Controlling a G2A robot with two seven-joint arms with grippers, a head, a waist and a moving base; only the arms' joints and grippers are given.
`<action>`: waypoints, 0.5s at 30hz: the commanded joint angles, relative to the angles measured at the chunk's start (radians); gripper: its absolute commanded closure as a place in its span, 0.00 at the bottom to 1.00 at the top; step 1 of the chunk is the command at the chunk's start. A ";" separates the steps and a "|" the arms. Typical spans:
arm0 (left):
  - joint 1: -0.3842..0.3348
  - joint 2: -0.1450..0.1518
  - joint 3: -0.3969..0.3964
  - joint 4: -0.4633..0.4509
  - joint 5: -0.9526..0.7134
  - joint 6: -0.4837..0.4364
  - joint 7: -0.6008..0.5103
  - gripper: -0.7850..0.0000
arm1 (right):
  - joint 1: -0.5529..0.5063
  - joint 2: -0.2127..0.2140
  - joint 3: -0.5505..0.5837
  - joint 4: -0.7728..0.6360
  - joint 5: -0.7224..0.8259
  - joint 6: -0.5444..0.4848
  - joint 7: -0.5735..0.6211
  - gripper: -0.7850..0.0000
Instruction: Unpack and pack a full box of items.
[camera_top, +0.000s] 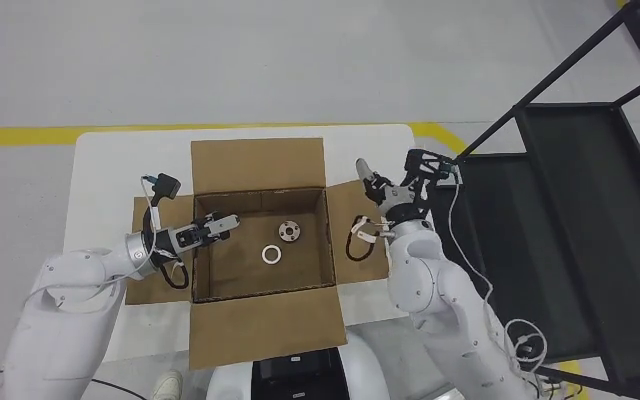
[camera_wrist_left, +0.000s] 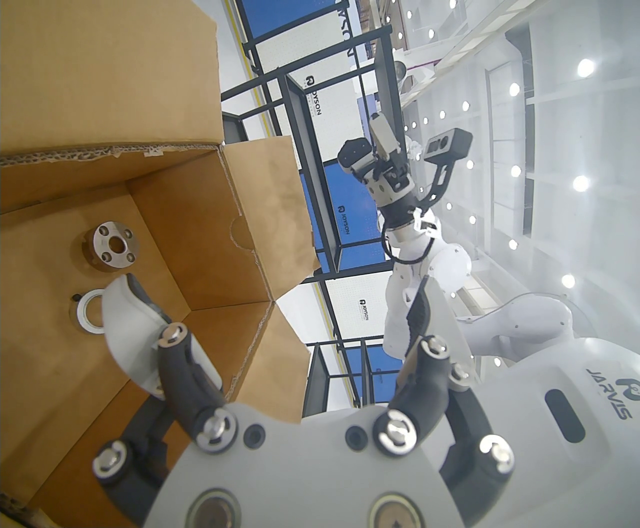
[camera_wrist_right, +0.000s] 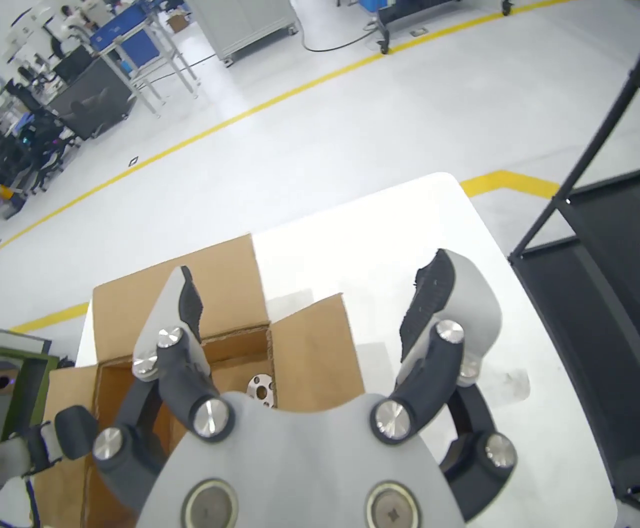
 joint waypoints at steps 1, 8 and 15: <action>0.000 0.000 0.000 0.000 0.000 0.000 0.000 0.00 | 0.020 0.000 -0.051 -0.006 -0.053 -0.050 0.075 0.00; 0.000 0.000 0.000 0.000 0.000 0.000 0.000 0.00 | 0.199 -0.030 -0.282 0.101 -0.164 -0.134 0.434 0.00; 0.000 0.000 0.000 0.000 0.000 0.000 0.000 0.00 | 0.354 -0.084 -0.404 0.312 -0.065 -0.106 0.603 0.00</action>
